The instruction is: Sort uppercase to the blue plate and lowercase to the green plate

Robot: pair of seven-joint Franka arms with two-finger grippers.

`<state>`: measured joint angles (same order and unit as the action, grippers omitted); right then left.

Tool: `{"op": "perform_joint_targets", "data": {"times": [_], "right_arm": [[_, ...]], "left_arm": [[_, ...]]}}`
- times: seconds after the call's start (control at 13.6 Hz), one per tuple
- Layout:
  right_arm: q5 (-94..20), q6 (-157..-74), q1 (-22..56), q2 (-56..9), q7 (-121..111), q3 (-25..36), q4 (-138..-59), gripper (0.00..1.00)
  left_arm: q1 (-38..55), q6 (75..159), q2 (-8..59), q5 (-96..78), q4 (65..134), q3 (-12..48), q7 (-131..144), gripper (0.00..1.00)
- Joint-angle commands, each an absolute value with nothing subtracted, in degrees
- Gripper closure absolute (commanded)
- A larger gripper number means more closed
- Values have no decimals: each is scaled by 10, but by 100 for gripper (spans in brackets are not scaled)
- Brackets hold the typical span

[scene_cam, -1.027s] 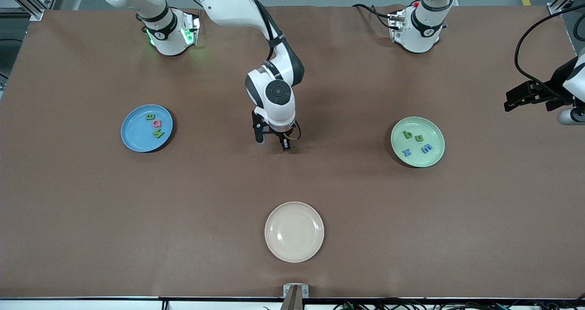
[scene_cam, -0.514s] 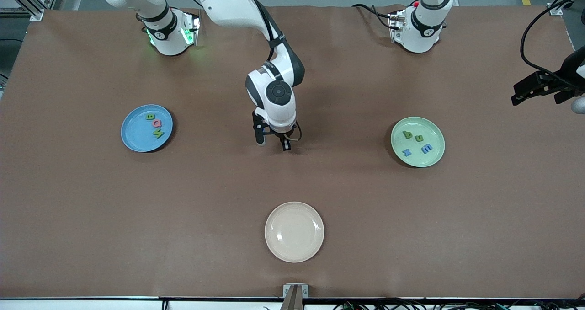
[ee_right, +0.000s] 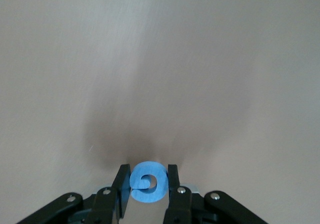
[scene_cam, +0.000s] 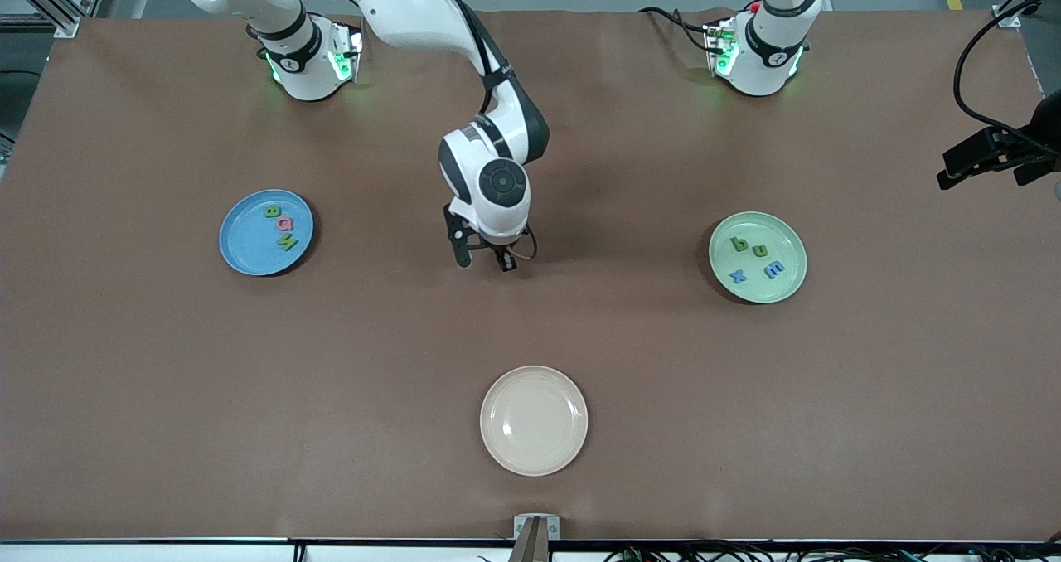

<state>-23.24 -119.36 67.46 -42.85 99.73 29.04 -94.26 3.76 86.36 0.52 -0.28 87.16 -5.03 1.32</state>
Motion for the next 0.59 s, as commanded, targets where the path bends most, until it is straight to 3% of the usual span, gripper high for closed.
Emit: {"op": "perform_joint_targets", "data": {"times": [0.0,0.22,0.51], "right_arm": [[-230,-1157,674,-310,876,322,-1049,99],[-158,-1158,673,-206,786,354,-1161,99],[-77,-1158,670,-127,691,420,-1252,100]], "left_arm": [[8,860,-18,-13,891,-20,1,1],[4,860,-20,-13,896,-18,1,1],[5,865,-20,-14,892,-18,1,1]]}}
